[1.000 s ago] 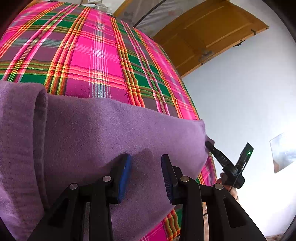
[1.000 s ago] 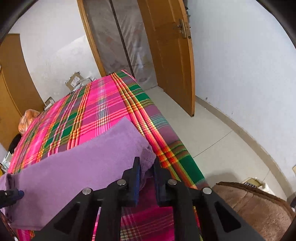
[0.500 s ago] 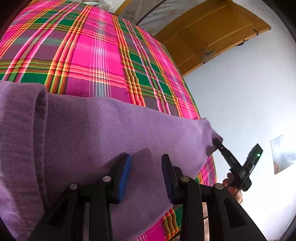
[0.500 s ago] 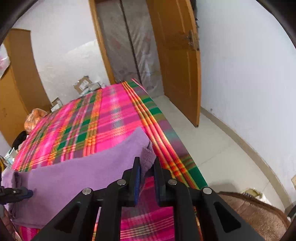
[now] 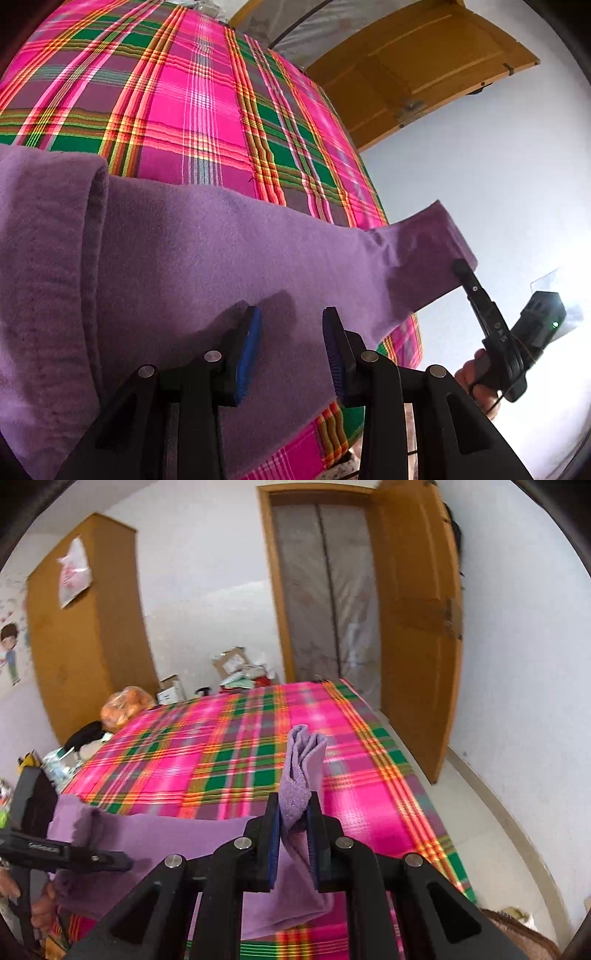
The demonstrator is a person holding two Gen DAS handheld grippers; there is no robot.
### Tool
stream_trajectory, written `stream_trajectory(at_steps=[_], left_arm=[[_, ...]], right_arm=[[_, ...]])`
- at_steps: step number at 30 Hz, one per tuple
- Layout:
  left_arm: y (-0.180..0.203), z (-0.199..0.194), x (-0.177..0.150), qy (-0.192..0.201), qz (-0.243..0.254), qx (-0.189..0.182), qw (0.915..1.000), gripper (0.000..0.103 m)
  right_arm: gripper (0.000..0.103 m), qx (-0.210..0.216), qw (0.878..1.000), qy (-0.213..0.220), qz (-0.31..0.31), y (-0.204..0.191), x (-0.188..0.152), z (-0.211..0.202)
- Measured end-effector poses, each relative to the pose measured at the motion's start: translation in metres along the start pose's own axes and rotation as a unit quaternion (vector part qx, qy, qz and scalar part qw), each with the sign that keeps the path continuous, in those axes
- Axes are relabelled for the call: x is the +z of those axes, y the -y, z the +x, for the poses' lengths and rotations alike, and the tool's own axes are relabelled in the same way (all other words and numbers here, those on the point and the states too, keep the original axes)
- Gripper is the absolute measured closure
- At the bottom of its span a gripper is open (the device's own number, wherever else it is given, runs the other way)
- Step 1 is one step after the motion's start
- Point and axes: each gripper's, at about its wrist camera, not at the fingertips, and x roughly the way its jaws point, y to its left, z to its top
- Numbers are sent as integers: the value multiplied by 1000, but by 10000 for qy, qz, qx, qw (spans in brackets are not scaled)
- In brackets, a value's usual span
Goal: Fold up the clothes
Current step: 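Grasp the purple sleeve cuff with the right gripper and lift it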
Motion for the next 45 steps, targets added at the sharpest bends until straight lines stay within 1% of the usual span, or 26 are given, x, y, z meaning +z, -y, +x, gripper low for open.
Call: stream_trajectory(at_steps=[10,20,23,27,32,35,41,45], left_arm=[[-6,-18,-3,91,-167,-233,9995,67],[-5,-43,-7,281,-211,-403,9986,66],[-2,-48,-8,334,-187,-415,9984,63],[0,-58,-9,471,-231,-507,9973,63],[3,-73,-11,702,-179,-397,9966,63],[1,-78,-13,752,-207,-389,9962,63],[-3,-75,-15,718,-282,-306,9965,63],[-6,-74,-14,725,-321,-256,9965,63]], right_arm=[[90,707,9966,11,-432,-66,0,-2],[90,1171,9897,-226,-789,-115,-18,5],[90,1335,9871,-298,-828,-122,-23,7],[90,1511,9836,-404,-898,-136,-31,12],[90,1703,9792,-586,-932,-148,-42,22],[90,1796,9768,-702,-936,-154,-48,29],[90,1935,9720,-903,-983,-164,-65,44],[90,2033,9688,-955,-1045,-171,-72,46]])
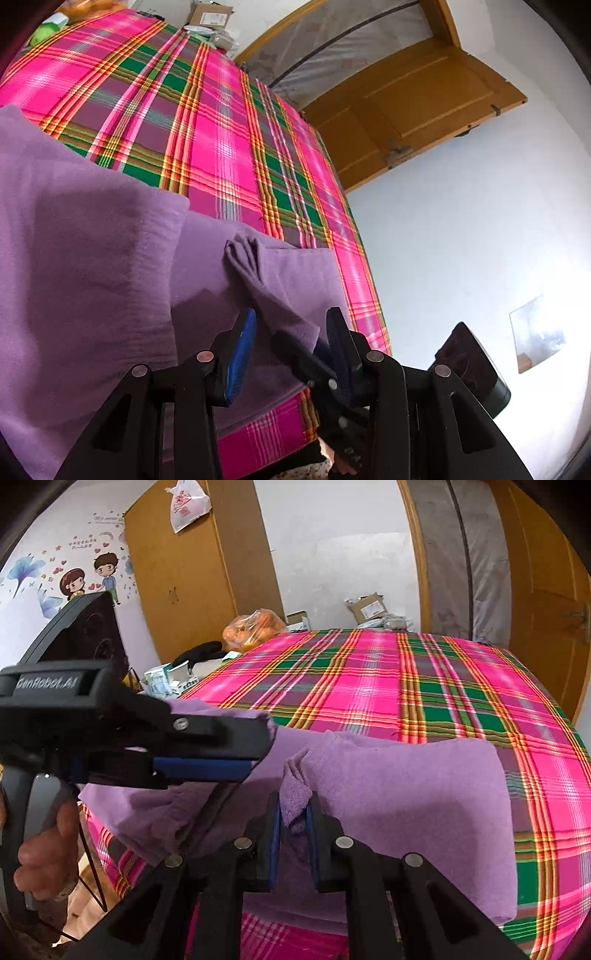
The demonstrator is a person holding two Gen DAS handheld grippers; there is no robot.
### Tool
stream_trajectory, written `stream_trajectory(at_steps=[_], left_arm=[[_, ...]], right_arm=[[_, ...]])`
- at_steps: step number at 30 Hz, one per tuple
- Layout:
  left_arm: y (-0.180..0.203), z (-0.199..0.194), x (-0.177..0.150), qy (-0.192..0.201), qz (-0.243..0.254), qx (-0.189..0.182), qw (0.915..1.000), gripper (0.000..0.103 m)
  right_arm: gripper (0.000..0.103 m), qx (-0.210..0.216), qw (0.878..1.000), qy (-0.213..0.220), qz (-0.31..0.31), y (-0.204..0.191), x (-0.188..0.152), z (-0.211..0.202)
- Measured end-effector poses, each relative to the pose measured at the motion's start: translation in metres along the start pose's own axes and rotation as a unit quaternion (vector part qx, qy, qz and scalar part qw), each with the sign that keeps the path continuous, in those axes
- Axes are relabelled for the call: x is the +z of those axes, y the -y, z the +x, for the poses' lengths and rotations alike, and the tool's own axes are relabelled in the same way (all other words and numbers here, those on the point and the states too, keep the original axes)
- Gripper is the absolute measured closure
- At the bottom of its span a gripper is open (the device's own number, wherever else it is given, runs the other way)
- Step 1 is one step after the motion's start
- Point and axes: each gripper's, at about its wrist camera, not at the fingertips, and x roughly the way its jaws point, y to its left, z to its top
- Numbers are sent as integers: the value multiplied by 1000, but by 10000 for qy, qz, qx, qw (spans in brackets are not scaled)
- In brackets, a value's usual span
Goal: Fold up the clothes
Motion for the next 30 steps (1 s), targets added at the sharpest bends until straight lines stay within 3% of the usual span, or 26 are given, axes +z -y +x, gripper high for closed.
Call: stream_trajectory(at_steps=[10,21,28,30], left_arm=[[7,12,4,33,81,119,9999,63],[20,28,11,-20,205,233,9995,63],[32,45,10,-150,436,368,9983,63],[31,51,9,-215,434,429,9979,63]], right_arm=[[90,118,9998,-118,57,1,-8,6],[79,394,9984,-401,57,5,-16,-3],[79,141,9979,-68,623,57,-29,-50],[78,-153,9955,78,930,80,-32,-60]])
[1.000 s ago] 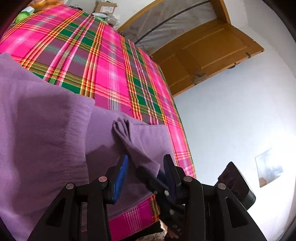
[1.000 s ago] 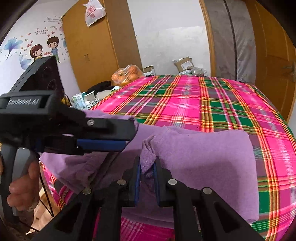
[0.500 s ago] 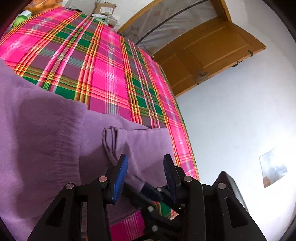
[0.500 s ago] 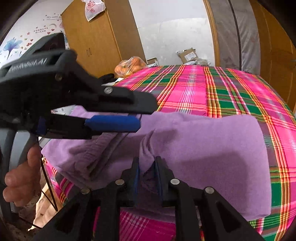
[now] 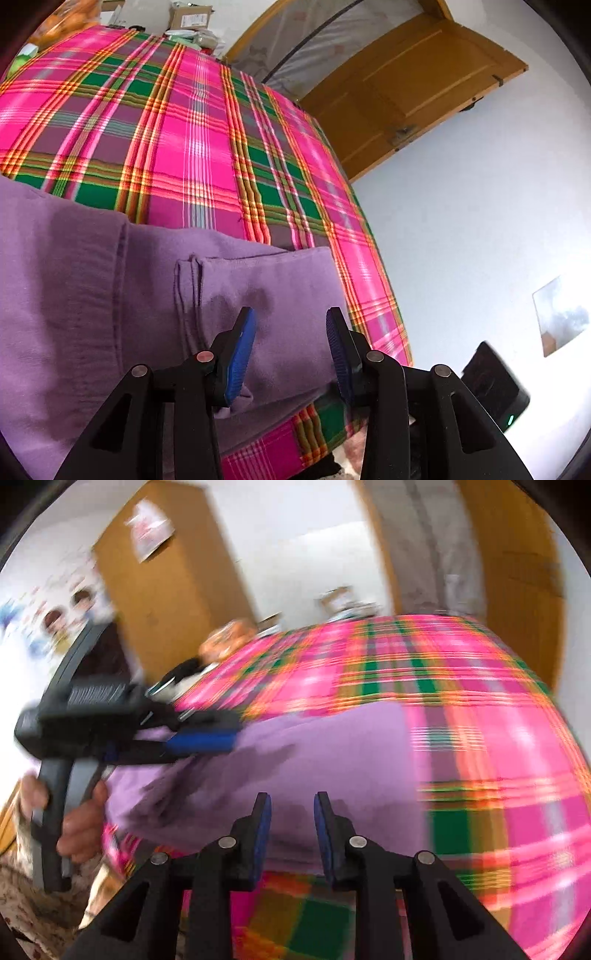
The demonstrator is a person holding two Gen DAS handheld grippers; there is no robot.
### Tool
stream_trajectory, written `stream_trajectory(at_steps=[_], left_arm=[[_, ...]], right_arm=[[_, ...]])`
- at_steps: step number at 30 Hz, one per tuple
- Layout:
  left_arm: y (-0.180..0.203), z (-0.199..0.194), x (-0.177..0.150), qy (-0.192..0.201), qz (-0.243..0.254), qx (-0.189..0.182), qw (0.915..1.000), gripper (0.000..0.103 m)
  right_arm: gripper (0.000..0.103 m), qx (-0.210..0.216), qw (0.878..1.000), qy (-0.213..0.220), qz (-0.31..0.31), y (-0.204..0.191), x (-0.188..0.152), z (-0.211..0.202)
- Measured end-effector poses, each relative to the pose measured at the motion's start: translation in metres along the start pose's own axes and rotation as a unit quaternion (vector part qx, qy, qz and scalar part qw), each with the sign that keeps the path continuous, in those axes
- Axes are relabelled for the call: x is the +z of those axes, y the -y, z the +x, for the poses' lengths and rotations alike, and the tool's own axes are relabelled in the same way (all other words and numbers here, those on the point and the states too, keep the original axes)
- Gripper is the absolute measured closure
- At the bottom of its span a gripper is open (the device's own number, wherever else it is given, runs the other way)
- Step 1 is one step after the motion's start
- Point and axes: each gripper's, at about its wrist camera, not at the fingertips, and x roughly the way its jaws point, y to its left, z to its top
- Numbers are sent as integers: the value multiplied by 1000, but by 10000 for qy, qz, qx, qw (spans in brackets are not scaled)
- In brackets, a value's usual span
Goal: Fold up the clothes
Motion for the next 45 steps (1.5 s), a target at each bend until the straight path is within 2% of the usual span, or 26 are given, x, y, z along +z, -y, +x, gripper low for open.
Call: stream_trajectory(at_steps=[1,5,7,11,18,22,23,24,27,31,34,36,38,41,43,45], left_arm=[[0,3,-1,-44,0,32,10000,63],[-4,12,-5,-236,-5,184,9996,63],[-7,17,-7,-311,-53,240,9992,63],[-13,22,-9,-396,-129,303,9987,63],[-15,22,-11,-448,-146,312,9984,62],[-17,22,-11,-448,-152,301,9984,62],[-17,22,-11,-451,-166,294,9984,62],[-18,22,-11,-454,-179,288,9984,62],[-18,22,-10,-453,-194,282,9984,62],[-17,22,-11,-454,-188,286,9984,62],[-17,22,-11,-454,-157,295,9984,62],[-17,21,-12,-449,-148,292,9985,62],[-18,20,-12,-448,-149,291,9985,62],[-17,19,-13,-462,-122,326,9983,62],[-14,18,-13,-491,-70,393,9980,62],[-13,15,-13,-504,-62,423,9978,62]], right_arm=[[78,-228,9996,36,137,11,2,0],[73,-627,9965,85,550,42,9,6],[72,-638,9953,-26,733,57,16,17],[65,-272,9930,-155,1140,80,27,29],[65,300,9855,-533,1580,100,39,55],[65,581,9794,-597,1838,107,46,65],[65,630,9776,-623,1907,109,47,69],[75,700,9766,-628,1932,110,48,70],[90,654,9809,-503,1763,106,51,65],[93,525,9892,-45,1367,92,56,43],[98,15,9925,-163,1211,92,62,52],[103,-190,9902,-213,1369,104,60,54],[103,-397,9868,-209,1558,117,57,52],[102,-316,9840,-206,1744,125,51,46],[101,-448,9847,-151,1677,121,49,40],[101,-382,9875,-14,1532,113,51,32]])
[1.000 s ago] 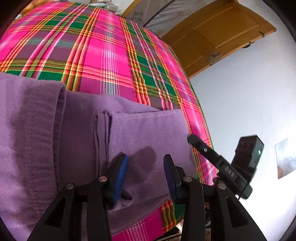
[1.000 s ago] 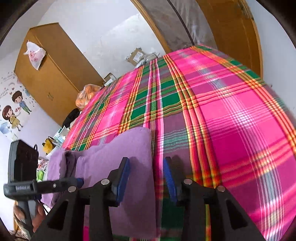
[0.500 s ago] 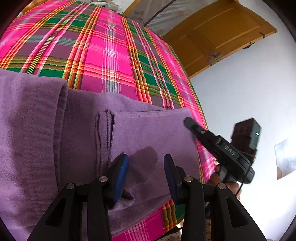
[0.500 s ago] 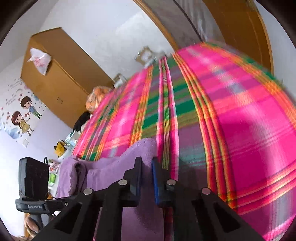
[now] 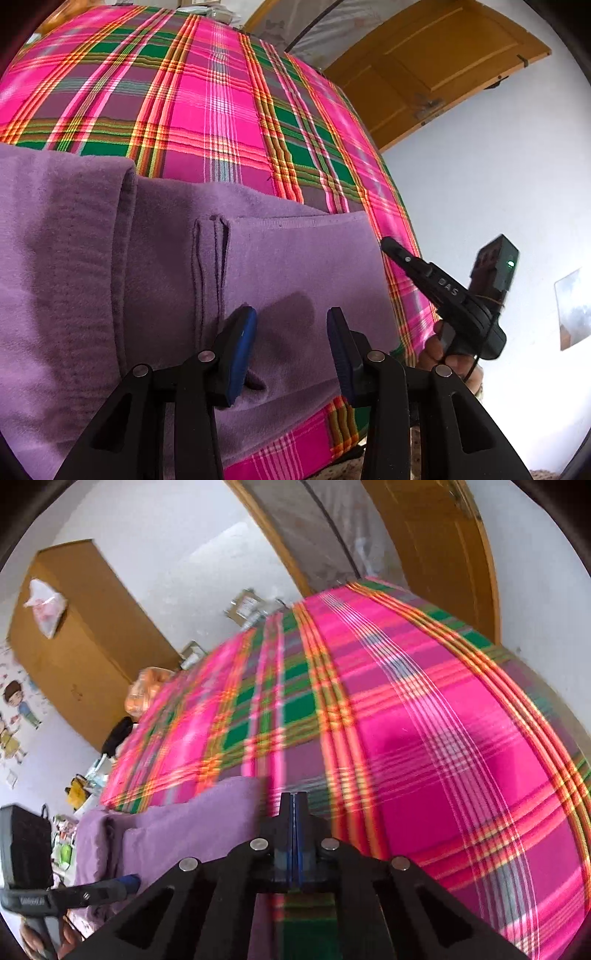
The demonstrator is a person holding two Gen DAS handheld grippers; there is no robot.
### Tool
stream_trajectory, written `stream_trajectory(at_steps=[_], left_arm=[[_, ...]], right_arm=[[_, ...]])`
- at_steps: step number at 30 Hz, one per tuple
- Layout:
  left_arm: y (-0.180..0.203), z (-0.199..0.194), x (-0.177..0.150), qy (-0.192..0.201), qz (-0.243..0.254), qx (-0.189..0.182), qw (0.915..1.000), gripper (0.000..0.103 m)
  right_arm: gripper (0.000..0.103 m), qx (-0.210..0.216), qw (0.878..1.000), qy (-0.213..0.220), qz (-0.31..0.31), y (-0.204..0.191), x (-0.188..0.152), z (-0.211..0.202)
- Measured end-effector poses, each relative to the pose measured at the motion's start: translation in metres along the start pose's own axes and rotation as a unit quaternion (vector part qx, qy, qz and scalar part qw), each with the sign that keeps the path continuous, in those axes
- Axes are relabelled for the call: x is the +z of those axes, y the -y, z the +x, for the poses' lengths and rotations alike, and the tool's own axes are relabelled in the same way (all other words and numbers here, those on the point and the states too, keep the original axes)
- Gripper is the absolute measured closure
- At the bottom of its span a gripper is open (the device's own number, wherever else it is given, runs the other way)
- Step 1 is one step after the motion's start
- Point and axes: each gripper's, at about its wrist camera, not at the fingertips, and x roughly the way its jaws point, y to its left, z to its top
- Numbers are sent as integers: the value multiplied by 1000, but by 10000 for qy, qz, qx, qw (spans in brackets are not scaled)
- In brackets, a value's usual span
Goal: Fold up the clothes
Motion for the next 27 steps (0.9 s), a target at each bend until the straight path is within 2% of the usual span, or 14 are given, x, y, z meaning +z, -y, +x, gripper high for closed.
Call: stream_trajectory(at_steps=[5,10,14,19,22,27], left_arm=[[-4,-24,0,271,-110,11,9996,62],[-11,-53,-2,646,-263,73,9975,62],[-20,-69,-8,842,-421,136,9955,62],[-35,-88,-19,1026,-605,188,9927,62],[-43,-100,-23,1137,-698,217,9908,62],[-58,-115,-32,1315,-873,260,9871,62]], right_arm=[[100,125,9948,112,-1009,-50,-15,-14],[100,591,9818,-324,-1777,-106,-42,5],[99,867,9709,-677,-2128,-135,-62,23],[95,982,9614,-697,-2474,-156,-85,26],[95,864,9581,-629,-2659,-166,-96,21],[95,819,9568,-567,-2730,-175,-95,18]])
